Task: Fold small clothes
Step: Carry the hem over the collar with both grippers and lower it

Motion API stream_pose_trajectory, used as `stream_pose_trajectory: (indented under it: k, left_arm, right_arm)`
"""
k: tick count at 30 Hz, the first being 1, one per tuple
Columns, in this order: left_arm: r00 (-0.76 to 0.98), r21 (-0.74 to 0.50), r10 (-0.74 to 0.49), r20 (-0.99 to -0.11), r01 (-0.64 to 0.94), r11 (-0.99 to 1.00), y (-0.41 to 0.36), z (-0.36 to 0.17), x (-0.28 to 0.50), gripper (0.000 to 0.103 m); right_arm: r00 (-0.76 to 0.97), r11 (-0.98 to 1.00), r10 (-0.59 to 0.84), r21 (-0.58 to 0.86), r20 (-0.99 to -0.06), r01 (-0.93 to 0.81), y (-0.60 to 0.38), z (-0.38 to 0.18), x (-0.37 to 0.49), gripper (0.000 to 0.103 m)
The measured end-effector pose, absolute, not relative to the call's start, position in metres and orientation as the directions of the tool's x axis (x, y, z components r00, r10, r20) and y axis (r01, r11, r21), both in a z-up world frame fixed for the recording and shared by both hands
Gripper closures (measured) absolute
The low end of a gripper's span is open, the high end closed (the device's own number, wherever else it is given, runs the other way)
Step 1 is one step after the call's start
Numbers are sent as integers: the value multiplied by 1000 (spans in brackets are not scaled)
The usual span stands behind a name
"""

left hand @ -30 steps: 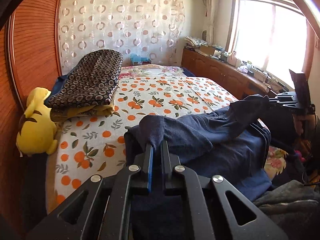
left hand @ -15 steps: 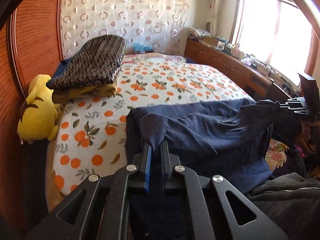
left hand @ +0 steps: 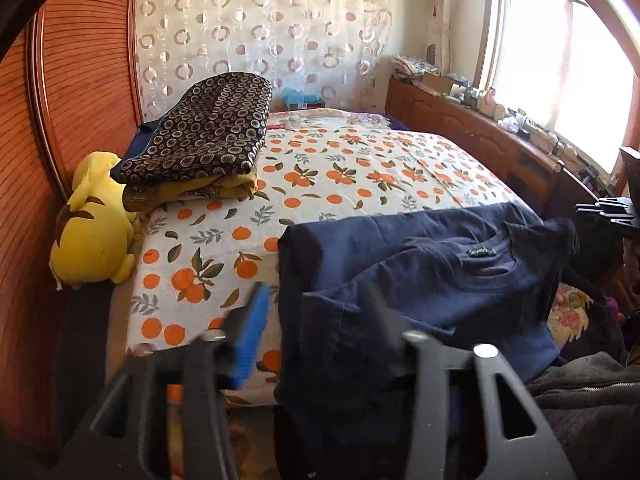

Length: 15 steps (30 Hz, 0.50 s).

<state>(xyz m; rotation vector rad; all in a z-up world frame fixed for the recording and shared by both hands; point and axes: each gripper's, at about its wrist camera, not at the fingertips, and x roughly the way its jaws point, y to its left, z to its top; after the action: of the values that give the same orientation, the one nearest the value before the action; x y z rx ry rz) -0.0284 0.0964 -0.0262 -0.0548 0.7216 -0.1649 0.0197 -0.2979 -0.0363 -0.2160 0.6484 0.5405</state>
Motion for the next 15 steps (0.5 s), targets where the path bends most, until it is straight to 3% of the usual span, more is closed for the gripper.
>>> stream_pose_trajectory:
  k: [2,3,8,15]
  left_arm:
    - [735,-145,-201,-648,140,979,99,-29,-22,29]
    - [726,-169,-222,-651,146,975,101,-31,-15,27]
    - [704,-184,-222,-675,131,974,105,-44,20,27]
    - [701,-140,-180,-690,115,983,107,-48,58,27]
  right_arm:
    - [693,850,408,-29,-594,-525,-302,-29,16,82]
    - [709,858,401,-34,-580,-513,-304,-25,16,75]
    - [748,876,368,-64,-552,-478,-299,-27,22,63]
    - [743,894,353,-29,-568,-447,-287,-55,58,58]
